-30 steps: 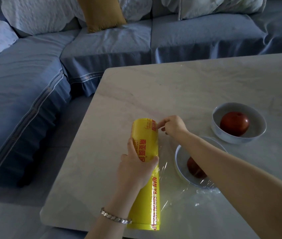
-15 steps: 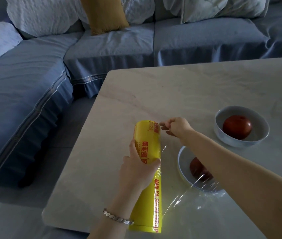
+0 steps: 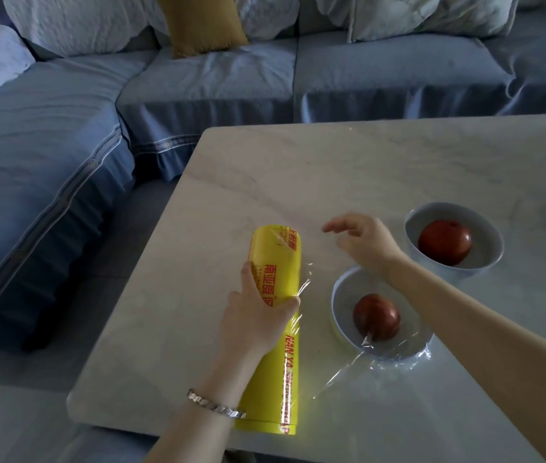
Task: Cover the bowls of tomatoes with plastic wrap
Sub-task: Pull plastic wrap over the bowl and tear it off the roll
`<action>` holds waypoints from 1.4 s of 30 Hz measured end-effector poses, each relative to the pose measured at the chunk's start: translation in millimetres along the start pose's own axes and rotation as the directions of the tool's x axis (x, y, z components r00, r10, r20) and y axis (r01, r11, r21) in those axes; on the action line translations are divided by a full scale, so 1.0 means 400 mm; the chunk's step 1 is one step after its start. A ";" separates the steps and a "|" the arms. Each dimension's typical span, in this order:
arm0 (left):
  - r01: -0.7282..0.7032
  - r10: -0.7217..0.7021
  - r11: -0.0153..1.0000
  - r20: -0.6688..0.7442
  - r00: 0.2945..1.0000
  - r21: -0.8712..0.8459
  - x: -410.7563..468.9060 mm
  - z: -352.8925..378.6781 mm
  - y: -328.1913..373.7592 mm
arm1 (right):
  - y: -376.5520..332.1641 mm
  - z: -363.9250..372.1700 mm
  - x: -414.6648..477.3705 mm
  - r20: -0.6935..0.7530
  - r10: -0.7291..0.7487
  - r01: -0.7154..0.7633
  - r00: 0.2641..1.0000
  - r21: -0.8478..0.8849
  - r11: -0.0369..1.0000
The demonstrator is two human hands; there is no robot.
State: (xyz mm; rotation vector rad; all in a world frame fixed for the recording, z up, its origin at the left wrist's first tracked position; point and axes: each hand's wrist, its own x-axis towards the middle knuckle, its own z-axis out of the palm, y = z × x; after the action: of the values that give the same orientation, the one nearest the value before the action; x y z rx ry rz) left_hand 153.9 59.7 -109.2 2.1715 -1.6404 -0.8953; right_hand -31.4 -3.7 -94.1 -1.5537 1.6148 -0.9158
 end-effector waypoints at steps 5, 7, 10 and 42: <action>-0.020 0.020 0.999 -0.002 1.000 -0.025 0.006 -0.002 -0.012 | -0.010 0.063 -0.040 0.446 -0.002 0.291 0.895 -0.582 0.760; -0.041 0.041 0.999 0.000 0.999 -0.032 0.007 -0.003 -0.013 | -0.017 0.073 -0.046 0.470 0.058 0.260 0.881 -0.582 0.770; -0.043 0.044 0.999 0.014 0.999 -0.032 0.010 -0.006 -0.014 | -0.026 0.062 -0.061 0.486 0.039 0.226 0.873 -0.474 0.851; -0.032 0.032 0.999 0.016 0.999 -0.013 0.009 0.002 -0.017 | -0.031 0.112 -0.004 0.066 0.278 -0.272 0.958 -0.082 0.959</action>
State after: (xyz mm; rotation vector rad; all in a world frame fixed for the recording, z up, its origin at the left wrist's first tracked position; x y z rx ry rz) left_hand 159.1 58.7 -114.7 2.1290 -1.6678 -0.9135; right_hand 13.5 -3.4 -105.8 -1.3492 1.7703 -0.6455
